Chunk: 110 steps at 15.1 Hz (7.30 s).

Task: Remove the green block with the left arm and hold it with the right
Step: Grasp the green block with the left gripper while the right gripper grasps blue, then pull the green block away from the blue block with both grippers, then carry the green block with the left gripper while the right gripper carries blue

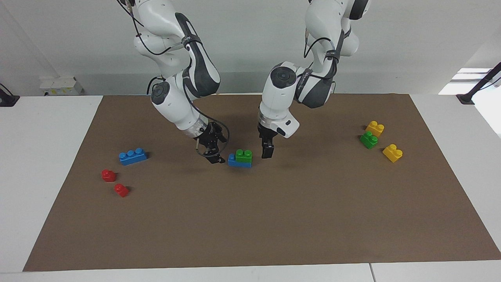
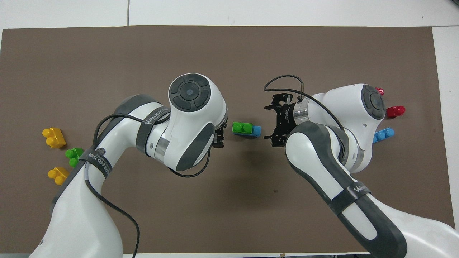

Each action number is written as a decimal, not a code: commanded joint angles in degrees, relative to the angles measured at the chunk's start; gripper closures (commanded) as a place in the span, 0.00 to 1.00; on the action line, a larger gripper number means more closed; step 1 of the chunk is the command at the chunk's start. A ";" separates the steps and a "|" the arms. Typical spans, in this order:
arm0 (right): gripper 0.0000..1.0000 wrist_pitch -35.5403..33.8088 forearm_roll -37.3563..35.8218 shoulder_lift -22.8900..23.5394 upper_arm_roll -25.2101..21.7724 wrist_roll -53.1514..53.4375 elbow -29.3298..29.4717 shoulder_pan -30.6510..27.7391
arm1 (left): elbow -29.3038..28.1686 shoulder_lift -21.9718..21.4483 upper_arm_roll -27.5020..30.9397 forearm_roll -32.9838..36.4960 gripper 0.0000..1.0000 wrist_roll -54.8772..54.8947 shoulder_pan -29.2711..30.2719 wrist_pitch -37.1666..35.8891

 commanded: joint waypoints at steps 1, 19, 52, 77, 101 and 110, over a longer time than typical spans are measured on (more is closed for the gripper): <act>0.04 1.53 1.68 0.32 -0.16 -0.22 -1.14 0.96 | 3.71 2.93 1.04 1.13 0.00 -3.01 -1.65 -1.22; 0.09 12.69 3.70 7.98 -0.16 -2.24 -0.52 3.95 | 6.35 6.54 1.04 5.00 0.00 -10.49 -5.43 -0.33; 1.00 13.92 5.54 8.06 -0.16 -8.40 -0.70 5.01 | -0.42 6.45 1.48 9.65 0.20 -18.65 -7.27 8.54; 1.00 8.67 4.67 3.85 -0.60 -20.94 0.70 -0.34 | -0.51 -14.37 0.95 6.59 1.00 5.21 8.97 -12.99; 1.00 -18.69 -5.79 10.52 -0.60 -36.88 14.25 -33.84 | -16.85 -16.86 1.39 1.66 1.00 86.26 39.48 1.31; 1.00 -11.66 -5.44 10.35 -0.60 -36.61 9.68 -32.96 | -19.14 -10.17 1.48 1.66 1.00 94.09 42.65 11.34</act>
